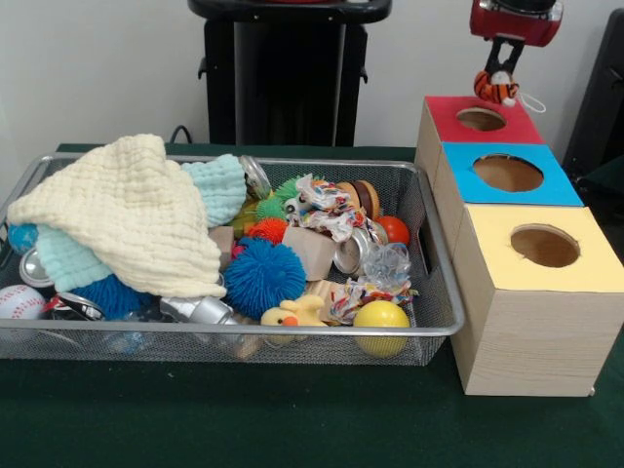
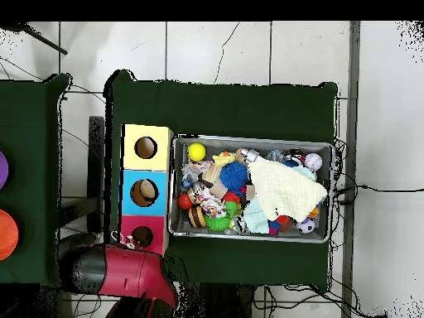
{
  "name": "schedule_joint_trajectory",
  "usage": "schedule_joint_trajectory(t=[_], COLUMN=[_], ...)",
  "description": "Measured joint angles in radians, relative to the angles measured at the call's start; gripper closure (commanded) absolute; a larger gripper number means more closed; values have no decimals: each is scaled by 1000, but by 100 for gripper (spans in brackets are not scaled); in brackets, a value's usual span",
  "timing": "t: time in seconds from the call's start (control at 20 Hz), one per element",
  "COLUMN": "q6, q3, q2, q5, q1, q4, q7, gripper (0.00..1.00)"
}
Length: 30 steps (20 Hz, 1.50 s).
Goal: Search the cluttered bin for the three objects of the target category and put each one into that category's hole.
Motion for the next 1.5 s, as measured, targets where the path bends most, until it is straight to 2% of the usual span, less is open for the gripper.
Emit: schedule_joint_trajectory(t=[0.3,0.6,1.1,1.5], q6=[-16,-70,-149,-167], q3=[0,3,23,54], q2=[0,0,0,0], q5=[-4,-39,-51,-49], q1=[-58,-105,-129,-129], q4=[0,0,3,13], q7=[0,0,0,0], gripper=[100,100,100,100])
